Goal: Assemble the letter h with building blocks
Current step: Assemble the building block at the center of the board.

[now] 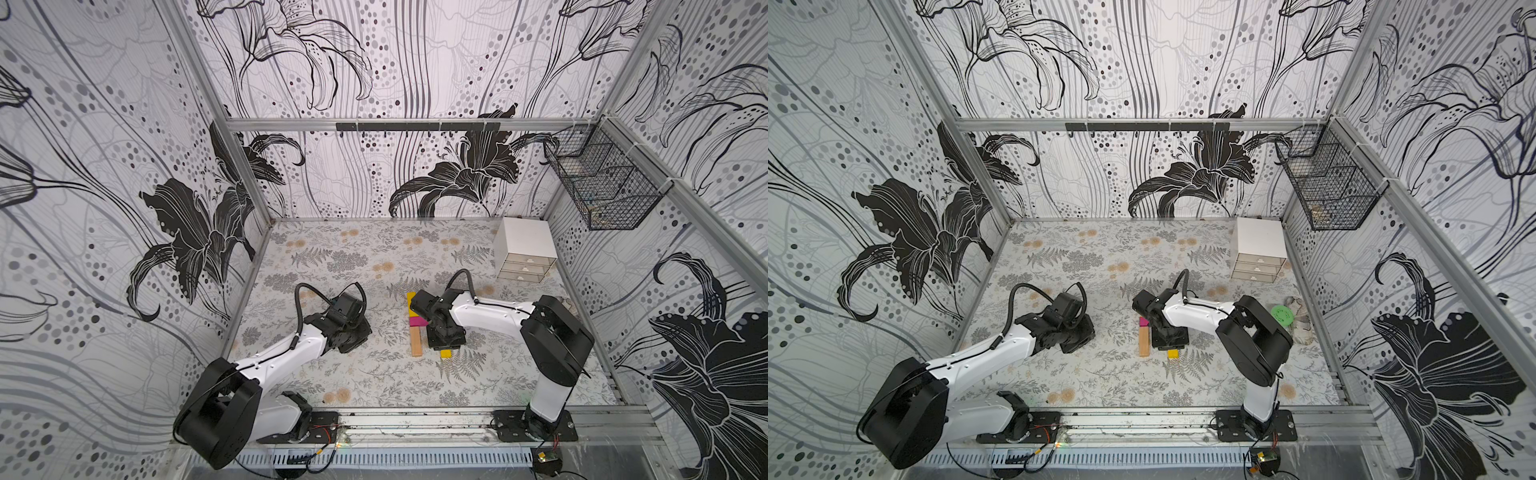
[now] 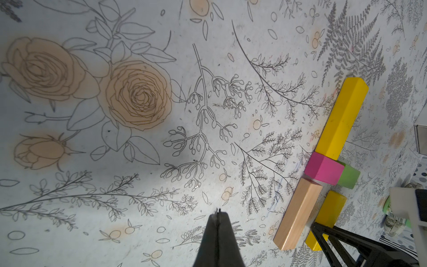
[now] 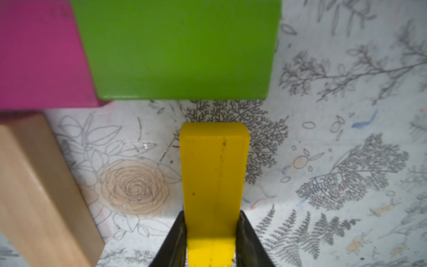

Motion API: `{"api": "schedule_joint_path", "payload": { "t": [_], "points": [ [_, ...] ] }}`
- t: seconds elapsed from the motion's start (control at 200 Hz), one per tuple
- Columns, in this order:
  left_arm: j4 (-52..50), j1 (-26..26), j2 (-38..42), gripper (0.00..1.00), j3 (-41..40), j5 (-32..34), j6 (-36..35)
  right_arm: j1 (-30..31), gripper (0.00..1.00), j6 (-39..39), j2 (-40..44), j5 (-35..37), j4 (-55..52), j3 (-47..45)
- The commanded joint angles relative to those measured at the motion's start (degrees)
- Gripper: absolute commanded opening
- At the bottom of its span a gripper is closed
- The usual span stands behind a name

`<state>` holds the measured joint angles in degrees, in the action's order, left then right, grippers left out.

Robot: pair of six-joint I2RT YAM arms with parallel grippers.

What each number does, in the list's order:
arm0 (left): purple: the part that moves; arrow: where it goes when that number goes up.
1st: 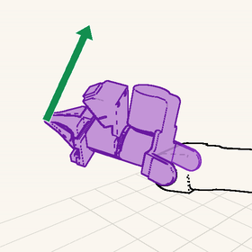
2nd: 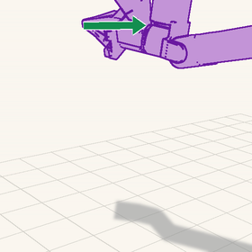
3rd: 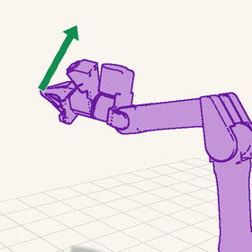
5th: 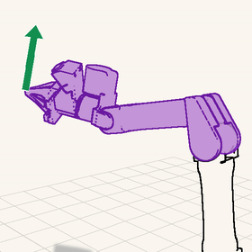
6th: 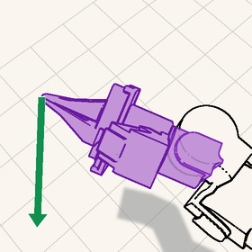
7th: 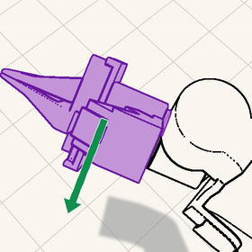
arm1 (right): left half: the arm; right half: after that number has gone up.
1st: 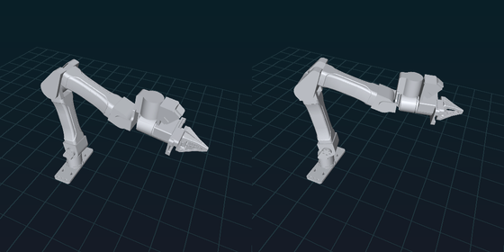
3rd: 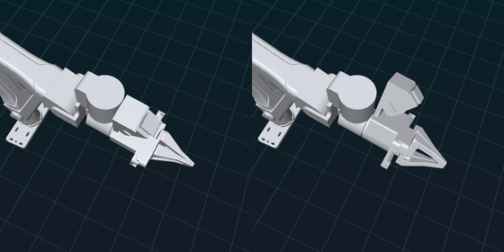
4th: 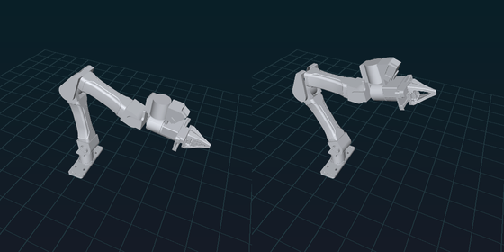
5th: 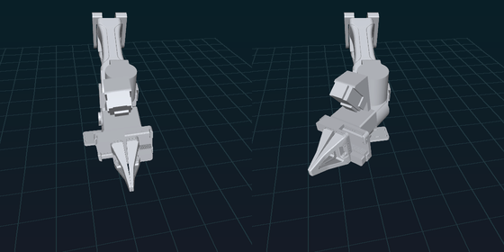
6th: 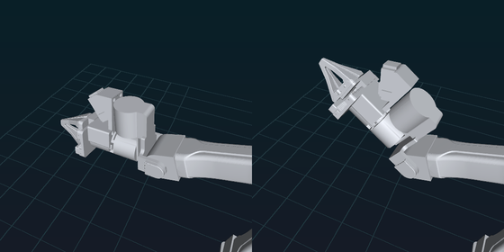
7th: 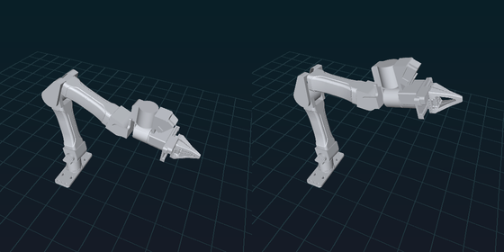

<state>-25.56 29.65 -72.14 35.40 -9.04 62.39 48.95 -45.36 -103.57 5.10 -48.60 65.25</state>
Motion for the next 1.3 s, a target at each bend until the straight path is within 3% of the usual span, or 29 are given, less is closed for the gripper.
{"api": "schedule_joint_path", "payload": {
  "t": [0.0, 1.292],
  "points": [
    [0.31, 0.19, -0.55, 0.00, 0.56, 1.26, -0.31, -0.42, 0.19, 0.76, -0.81, -0.01, -0.97, 0.01],
    [0.29, 0.18, -1.72, 0.00, 1.38, 0.95, -0.70, -2.19, 0.20, 1.35, -2.31, 0.09, -0.89, 1.05]
  ]
}}
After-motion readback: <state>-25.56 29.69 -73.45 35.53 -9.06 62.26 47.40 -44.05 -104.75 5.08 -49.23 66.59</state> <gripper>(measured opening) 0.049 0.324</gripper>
